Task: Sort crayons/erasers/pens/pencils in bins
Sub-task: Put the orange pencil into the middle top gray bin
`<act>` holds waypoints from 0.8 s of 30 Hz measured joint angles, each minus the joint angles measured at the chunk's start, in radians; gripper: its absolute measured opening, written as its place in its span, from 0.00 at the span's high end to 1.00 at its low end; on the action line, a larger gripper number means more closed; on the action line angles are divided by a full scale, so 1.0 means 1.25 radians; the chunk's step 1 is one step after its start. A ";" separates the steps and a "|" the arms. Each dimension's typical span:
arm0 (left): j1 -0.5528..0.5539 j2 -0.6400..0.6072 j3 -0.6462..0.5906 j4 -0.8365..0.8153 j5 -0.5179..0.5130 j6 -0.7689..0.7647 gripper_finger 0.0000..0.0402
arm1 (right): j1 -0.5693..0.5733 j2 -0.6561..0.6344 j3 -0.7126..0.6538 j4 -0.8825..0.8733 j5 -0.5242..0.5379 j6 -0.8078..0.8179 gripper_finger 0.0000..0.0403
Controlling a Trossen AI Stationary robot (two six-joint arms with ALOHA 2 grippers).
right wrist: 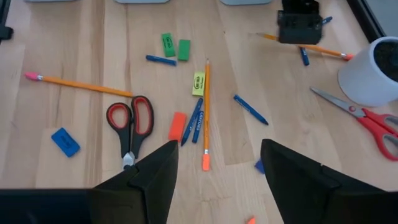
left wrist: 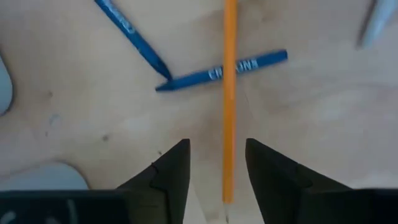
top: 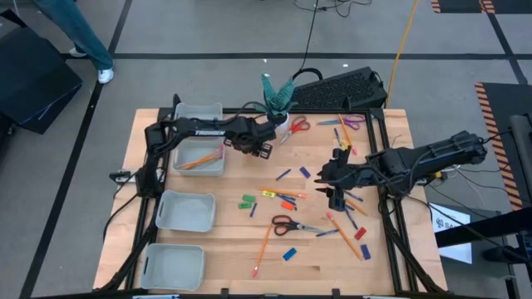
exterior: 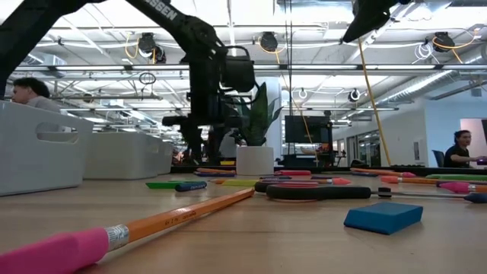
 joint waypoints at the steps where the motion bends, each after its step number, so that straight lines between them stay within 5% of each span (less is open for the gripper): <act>1: 0.009 0.007 0.000 0.018 0.007 0.005 0.63 | 0.000 0.004 0.000 0.000 0.000 0.000 0.44; 17: 0.007 0.060 0.000 0.052 0.049 -0.018 0.75 | -0.003 0.004 0.000 0.026 0.002 -0.024 0.44; 24: -0.009 0.062 0.001 0.058 0.045 -0.033 0.95 | -0.003 0.004 0.000 0.024 0.002 -0.027 0.44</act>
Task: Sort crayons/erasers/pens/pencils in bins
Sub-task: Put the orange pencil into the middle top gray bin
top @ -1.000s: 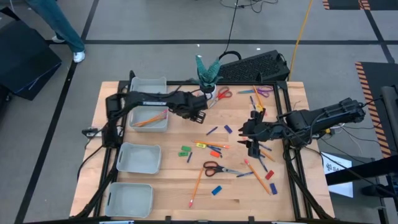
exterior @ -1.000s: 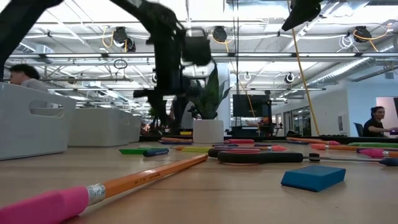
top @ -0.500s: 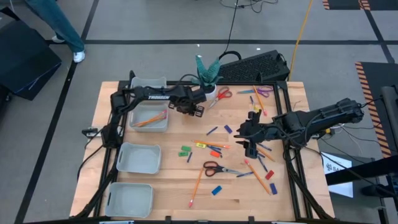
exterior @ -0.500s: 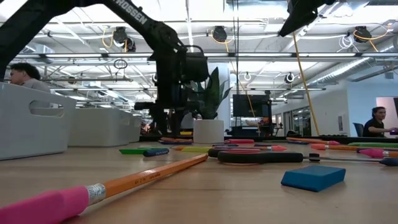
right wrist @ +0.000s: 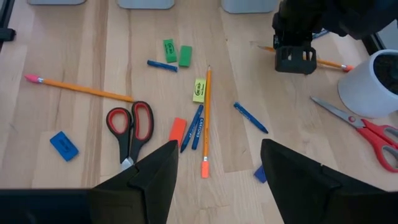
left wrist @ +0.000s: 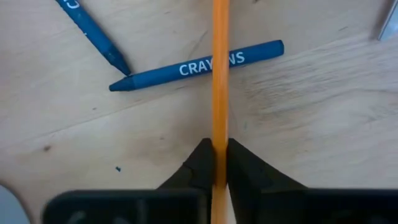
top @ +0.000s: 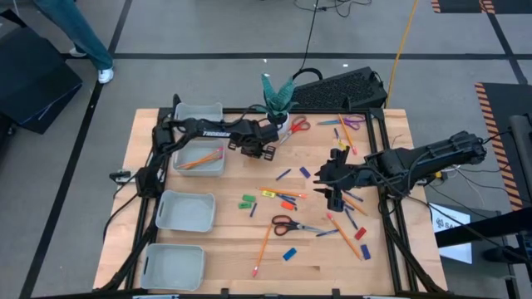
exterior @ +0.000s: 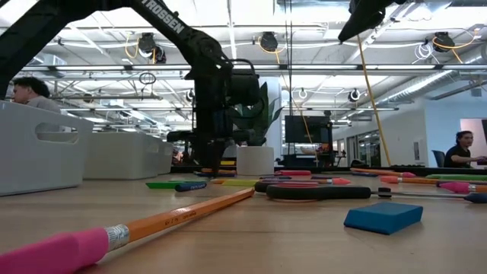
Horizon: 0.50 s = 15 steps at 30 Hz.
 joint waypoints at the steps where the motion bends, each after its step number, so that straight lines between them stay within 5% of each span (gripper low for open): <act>1: 0.000 0.000 0.000 0.000 -0.001 -0.001 0.95 | 0.000 0.000 0.000 -0.001 0.000 0.000 0.44; 8: -0.020 -0.040 0.004 -0.065 0.025 -0.014 0.92 | 0.001 0.000 0.000 0.000 -0.002 -0.003 0.44; 15: -0.105 -0.228 0.009 -0.222 -0.021 -0.013 0.95 | 0.025 0.000 0.000 0.000 -0.002 -0.059 0.44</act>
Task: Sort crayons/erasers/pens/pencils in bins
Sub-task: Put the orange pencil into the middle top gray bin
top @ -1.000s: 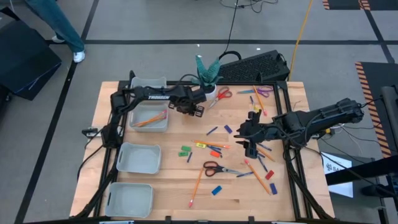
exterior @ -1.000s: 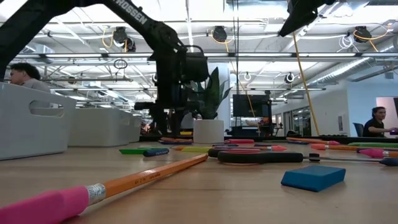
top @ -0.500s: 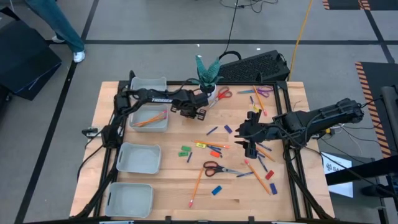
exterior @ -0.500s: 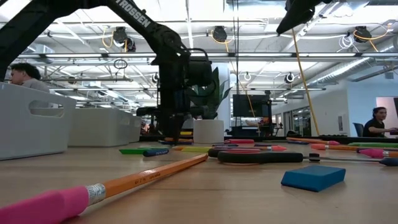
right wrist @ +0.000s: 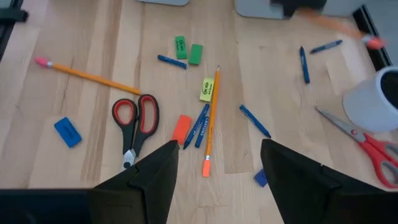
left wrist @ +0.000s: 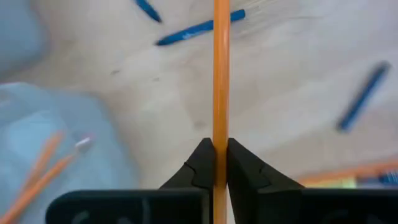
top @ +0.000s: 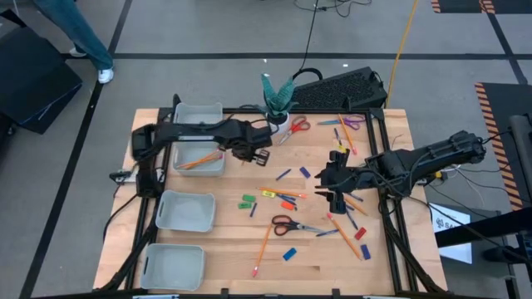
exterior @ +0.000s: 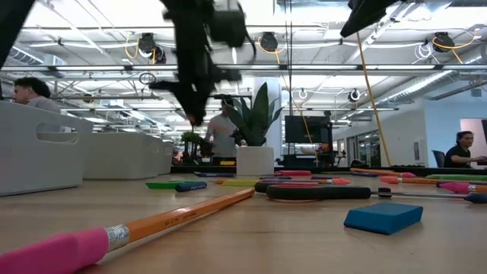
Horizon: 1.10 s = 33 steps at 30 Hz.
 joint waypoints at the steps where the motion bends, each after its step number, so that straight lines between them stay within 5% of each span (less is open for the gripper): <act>1: -0.015 -0.033 0.000 -0.037 -0.016 0.001 0.95 | 0.002 0.000 0.000 0.000 0.000 -0.005 0.44; 8: -0.093 -0.190 -0.002 -0.381 -0.102 0.110 0.93 | 0.013 0.000 0.000 0.013 0.000 -0.019 0.44; 24: -0.052 -0.513 -0.433 -0.298 -0.109 0.563 0.94 | 0.004 0.000 0.000 0.062 0.007 0.006 0.44; 33: 0.039 -0.515 -0.530 -0.107 -0.119 0.672 0.92 | -0.013 0.000 0.000 0.095 0.007 0.047 0.44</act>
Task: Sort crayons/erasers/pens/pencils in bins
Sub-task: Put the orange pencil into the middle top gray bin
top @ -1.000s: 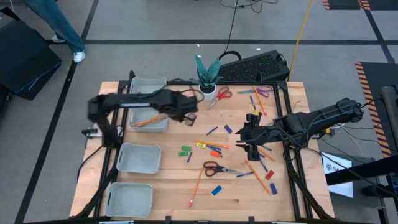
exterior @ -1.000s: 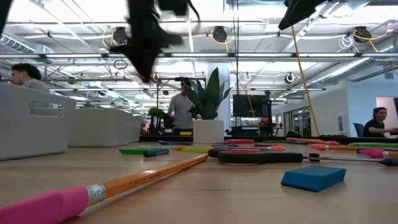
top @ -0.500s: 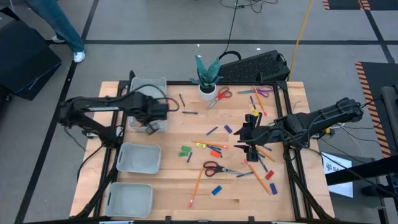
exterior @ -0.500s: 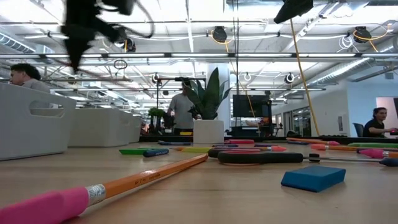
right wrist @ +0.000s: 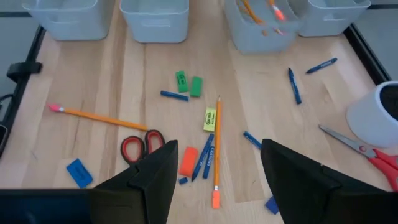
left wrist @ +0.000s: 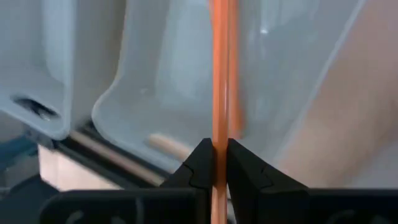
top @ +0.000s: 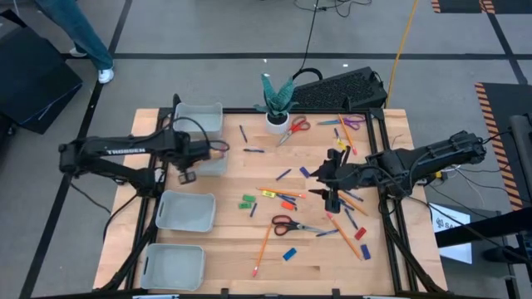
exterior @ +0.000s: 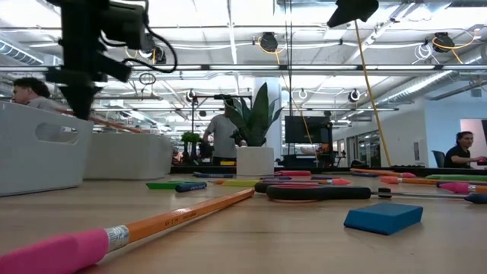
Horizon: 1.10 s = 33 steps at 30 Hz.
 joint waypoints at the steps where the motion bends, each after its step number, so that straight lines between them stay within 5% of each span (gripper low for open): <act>1: 0.008 0.012 0.001 0.021 -0.005 0.001 0.92 | 0.000 0.000 0.000 0.003 0.000 0.009 0.44; 12: 0.096 0.120 -0.001 0.072 -0.025 0.000 0.91 | 0.007 0.000 0.000 0.001 -0.004 0.102 0.44; 19: 0.096 0.110 0.058 0.026 0.067 -0.172 0.91 | 0.007 0.000 0.000 -0.001 -0.004 0.114 0.44; 33: 0.094 0.213 0.079 0.176 0.110 -0.285 0.91 | 0.006 0.000 0.000 -0.002 -0.005 0.105 0.44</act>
